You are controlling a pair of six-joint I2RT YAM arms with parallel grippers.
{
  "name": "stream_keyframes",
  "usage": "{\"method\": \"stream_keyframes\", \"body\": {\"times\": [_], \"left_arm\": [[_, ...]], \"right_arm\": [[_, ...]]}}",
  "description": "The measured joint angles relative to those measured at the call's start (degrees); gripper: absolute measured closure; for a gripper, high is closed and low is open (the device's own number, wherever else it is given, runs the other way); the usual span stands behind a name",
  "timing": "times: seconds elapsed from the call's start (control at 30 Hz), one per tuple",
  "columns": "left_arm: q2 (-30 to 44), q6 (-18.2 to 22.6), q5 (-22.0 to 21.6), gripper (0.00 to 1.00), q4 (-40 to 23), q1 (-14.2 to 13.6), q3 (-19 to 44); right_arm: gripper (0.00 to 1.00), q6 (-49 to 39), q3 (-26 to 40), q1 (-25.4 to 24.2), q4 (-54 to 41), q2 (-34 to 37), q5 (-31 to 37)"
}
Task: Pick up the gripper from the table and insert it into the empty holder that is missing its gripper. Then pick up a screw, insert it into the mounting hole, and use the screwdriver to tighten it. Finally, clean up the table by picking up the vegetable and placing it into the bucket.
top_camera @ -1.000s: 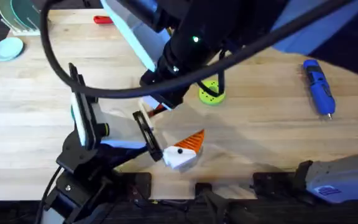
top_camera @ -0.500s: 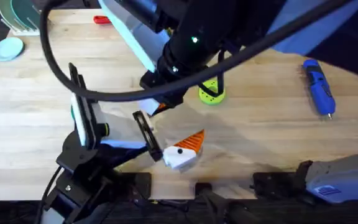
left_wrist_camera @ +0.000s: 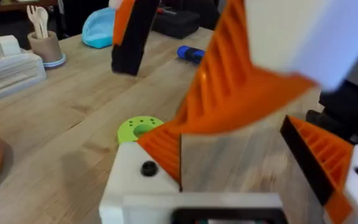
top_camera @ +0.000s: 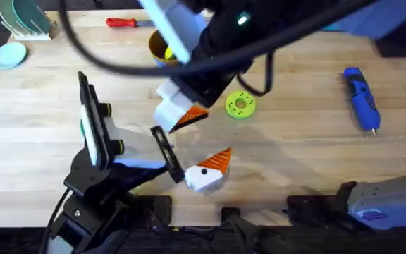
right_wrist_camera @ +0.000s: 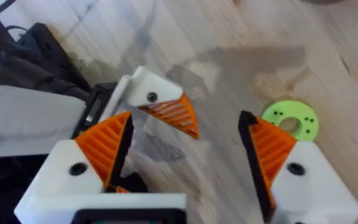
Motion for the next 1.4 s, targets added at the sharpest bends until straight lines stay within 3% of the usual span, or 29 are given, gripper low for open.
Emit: {"method": "stream_keyframes", "body": {"times": [0.47,0.8,1.03,1.17,1.3,1.33,1.4], "left_arm": [[0.0,0.0,0.0,0.008,0.0,0.0,0.0],[0.0,0.0,0.0,0.007,0.0,0.0,0.0],[0.0,0.04,0.0,0.028,0.0,0.0,0.0],[0.0,-0.01,0.04,0.299,-0.01,0.0,0.0],[0.0,0.15,0.06,0.905,0.0,0.0,0.0],[0.0,0.35,0.05,0.971,0.0,0.0,0.0],[0.0,0.36,0.07,0.993,0.0,0.0,0.0]], "right_arm": [[0.01,-1.38,-0.41,-16.39,-10.55,-20.17,0.02],[0.01,-1.14,-20.42,-19.09,-3.18,-40.44,-3.33],[0.01,-3.81,-31.81,-19.13,-2.84,-46.58,-11.03],[0.01,-4.84,-33.91,-19.13,-2.61,-46.88,-14.11],[0.01,-5.79,-34.12,-19.13,-2.57,-46.88,-15.32],[0.009,-6.04,-34.14,-19.13,-2.57,-46.89,-15.43],[0.01,-6.37,-34.18,-19.13,-2.35,-46.87,-15.42]]}}
